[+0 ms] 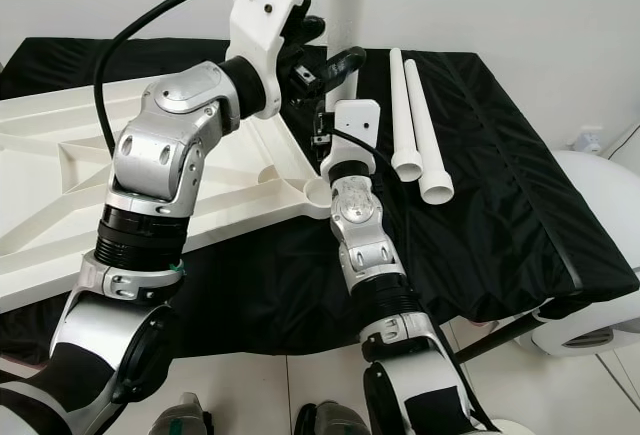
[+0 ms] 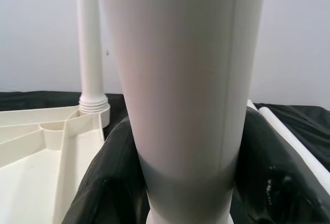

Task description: Building children table

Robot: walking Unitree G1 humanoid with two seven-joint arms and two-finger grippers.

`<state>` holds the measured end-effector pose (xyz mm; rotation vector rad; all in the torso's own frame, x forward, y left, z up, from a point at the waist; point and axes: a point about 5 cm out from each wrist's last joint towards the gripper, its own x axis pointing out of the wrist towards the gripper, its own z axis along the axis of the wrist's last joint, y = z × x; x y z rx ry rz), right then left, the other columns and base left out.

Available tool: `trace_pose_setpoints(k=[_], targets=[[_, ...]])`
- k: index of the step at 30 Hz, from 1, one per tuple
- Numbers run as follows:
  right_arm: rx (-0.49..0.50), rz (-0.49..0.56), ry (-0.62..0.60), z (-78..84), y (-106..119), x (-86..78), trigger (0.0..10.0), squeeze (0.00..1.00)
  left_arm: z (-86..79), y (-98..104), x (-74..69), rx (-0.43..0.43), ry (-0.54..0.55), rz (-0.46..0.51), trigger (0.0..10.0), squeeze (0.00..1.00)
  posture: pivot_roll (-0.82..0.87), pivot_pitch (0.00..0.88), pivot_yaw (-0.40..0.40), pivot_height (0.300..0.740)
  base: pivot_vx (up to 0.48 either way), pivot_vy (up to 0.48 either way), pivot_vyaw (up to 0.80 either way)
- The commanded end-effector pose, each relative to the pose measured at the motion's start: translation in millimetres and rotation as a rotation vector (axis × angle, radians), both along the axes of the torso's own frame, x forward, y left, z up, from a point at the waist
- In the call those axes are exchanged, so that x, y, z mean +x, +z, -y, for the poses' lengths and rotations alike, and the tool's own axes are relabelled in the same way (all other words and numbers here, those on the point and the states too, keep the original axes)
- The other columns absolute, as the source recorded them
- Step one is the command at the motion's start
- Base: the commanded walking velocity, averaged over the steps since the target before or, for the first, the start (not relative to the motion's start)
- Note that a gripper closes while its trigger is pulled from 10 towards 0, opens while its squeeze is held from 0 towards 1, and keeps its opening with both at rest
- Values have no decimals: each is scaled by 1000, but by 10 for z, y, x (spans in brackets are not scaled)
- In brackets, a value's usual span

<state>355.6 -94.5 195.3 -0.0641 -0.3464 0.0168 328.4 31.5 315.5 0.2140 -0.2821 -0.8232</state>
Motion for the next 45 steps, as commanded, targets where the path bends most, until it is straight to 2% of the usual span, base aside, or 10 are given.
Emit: trace_pose_setpoints(k=[1,2,8,11,12,14,20,25,41,45], targets=[[24,0,-53,115,5,22,10000,0,-175,60,94,-95,289,24,10000,1000,68,0,-60,740,0,0,0],[23,3,-56,118,10,22,10000,0,-169,60,91,-87,288,28,10000,0,68,0,-59,740,0,0,0],[29,4,-66,137,12,26,10000,0,-158,70,71,-114,258,17,10000,0,67,0,-58,740,0,0,0],[42,-6,-99,197,11,41,10000,0,-236,132,24,-228,189,-17,10000,0,61,0,-55,740,0,0,0],[42,-6,-99,197,11,41,10000,0,-236,132,24,-228,189,-17,10000,0,61,0,-55,740,0,0,0],[58,-29,-135,281,2,65,10000,0,-416,107,27,-301,177,-64,10000,0,62,0,-54,740,0,0,0],[61,-35,-157,350,30,83,10000,0,-634,-153,85,-199,274,-96,10000,0,63,0,-56,740,0,0,0],[49,-30,-131,332,65,89,10000,0,-662,-330,86,-144,314,-119,10000,0,63,0,-60,740,0,0,0],[35,-6,-104,321,124,84,10000,0,-630,-350,55,-149,321,-115,10000,0,59,0,-59,740,0,0,0],[47,-9,-57,301,127,76,10000,0,-687,-451,94,-93,382,-116,10000,0,59,0,-57,740,0,0,0]])
